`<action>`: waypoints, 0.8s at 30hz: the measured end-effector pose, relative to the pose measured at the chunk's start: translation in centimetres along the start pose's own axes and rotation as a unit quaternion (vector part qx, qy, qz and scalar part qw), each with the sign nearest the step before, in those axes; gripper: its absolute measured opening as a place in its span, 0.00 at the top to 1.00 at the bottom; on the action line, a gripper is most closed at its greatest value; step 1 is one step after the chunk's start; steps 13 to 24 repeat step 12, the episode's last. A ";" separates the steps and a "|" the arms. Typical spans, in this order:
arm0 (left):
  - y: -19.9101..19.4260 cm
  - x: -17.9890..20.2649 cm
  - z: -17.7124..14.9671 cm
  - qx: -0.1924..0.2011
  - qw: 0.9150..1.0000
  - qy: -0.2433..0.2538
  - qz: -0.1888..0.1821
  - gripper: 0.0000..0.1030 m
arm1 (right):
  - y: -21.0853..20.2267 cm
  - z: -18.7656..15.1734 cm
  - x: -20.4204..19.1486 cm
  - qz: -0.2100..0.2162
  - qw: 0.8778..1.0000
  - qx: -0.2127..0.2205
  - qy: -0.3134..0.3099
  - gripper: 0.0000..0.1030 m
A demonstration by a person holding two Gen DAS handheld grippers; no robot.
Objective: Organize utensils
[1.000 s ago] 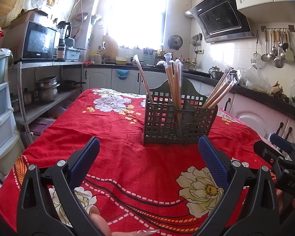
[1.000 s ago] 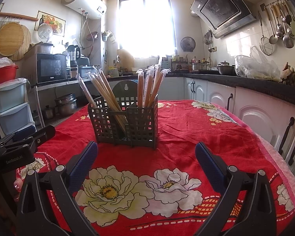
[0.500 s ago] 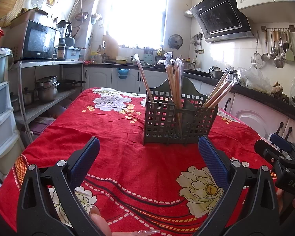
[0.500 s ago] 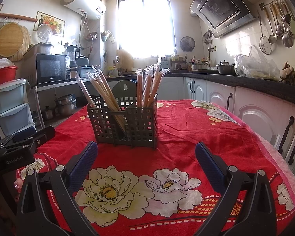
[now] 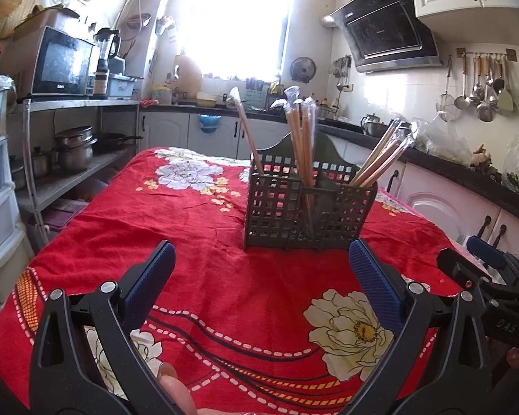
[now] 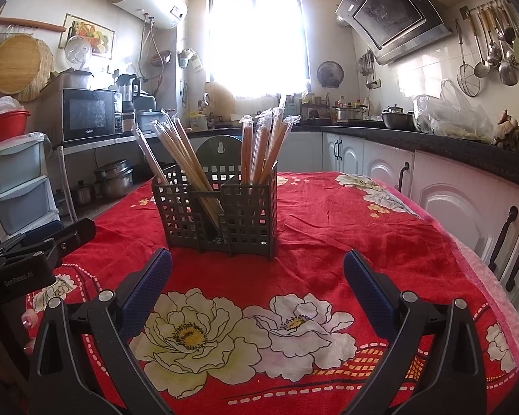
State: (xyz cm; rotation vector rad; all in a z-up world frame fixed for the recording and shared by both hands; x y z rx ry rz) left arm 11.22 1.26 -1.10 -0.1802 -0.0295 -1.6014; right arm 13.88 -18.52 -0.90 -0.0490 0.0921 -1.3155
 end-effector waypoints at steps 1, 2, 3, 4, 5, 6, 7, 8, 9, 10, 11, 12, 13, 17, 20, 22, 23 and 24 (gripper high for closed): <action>0.2 -0.1 -0.1 -0.005 1.000 -0.002 0.002 0.10 | 0.0 0.0 0.1 0.000 1.000 0.000 0.002 0.06; 0.3 -0.1 -0.1 -0.009 1.000 -0.003 0.002 0.10 | 0.1 0.0 0.2 -0.002 1.000 -0.001 0.003 0.06; 0.4 -0.1 -0.2 -0.011 1.000 -0.004 0.002 0.10 | 0.1 0.0 0.2 -0.003 1.000 -0.001 0.004 0.06; 0.4 -0.1 -0.2 -0.011 1.000 -0.004 0.002 0.10 | 0.1 0.0 0.3 -0.003 1.000 0.000 0.004 0.06; 0.4 -0.1 -0.2 -0.012 1.000 -0.004 0.004 0.10 | 0.1 0.0 0.3 -0.004 1.000 0.000 0.004 0.06; 0.4 -0.1 -0.2 -0.013 1.000 -0.005 0.006 0.10 | 0.1 -0.1 0.3 -0.004 1.000 -0.001 0.004 0.06; 0.4 -0.2 -0.2 -0.015 1.000 -0.008 0.009 0.10 | 0.1 0.0 0.4 -0.003 1.000 -0.001 0.004 0.06; 0.5 -0.6 -0.1 -0.019 1.000 -0.015 0.015 0.10 | 0.1 0.0 0.4 -0.003 1.000 -0.001 0.005 0.06; 0.5 -0.9 0.0 -0.025 0.999 -0.022 0.021 0.10 | 0.2 0.1 0.6 -0.002 1.000 -0.004 0.008 0.06; 0.6 -1.5 0.1 -0.039 0.998 -0.031 0.031 0.10 | 0.3 0.2 0.9 -0.005 1.000 -0.006 0.011 0.06; 0.9 -2.6 0.4 -0.064 0.996 -0.044 0.044 0.10 | 0.5 0.5 1.5 -0.010 1.000 -0.013 0.019 0.06; 1.2 -3.6 0.7 -0.078 0.994 -0.048 0.059 0.10 | 0.8 0.6 2.2 -0.011 0.999 -0.021 0.024 0.06; 1.2 -3.6 0.7 -0.078 0.994 -0.048 0.059 0.10 | 0.8 0.6 2.2 -0.011 0.999 -0.021 0.024 0.06; 1.2 -3.6 0.7 -0.078 0.994 -0.048 0.059 0.10 | 0.8 0.6 2.2 -0.011 0.999 -0.021 0.024 0.06; 1.2 -3.6 0.7 -0.078 0.994 -0.048 0.059 0.10 | 0.8 0.6 2.2 -0.011 0.999 -0.021 0.024 0.06; 1.2 -3.6 0.7 -0.078 0.994 -0.048 0.059 0.10 | 0.8 0.6 2.2 -0.011 0.999 -0.021 0.024 0.06; 1.2 -3.6 0.7 -0.078 0.994 -0.048 0.059 0.10 | 0.8 0.6 2.2 -0.011 0.999 -0.021 0.024 0.06; 1.2 -3.6 0.7 -0.078 0.994 -0.048 0.059 0.10 | 0.8 0.6 2.2 -0.011 0.999 -0.021 0.024 0.06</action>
Point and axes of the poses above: each gripper's, at about its wrist camera, not at the fingertips, and y roughly the way its jaws point, x to its right, z to its top, the point moved 2 cm from there along y, roughly the way its jaws point, and after that the axes turned 14 degrees about x, right-handed, at the moved point
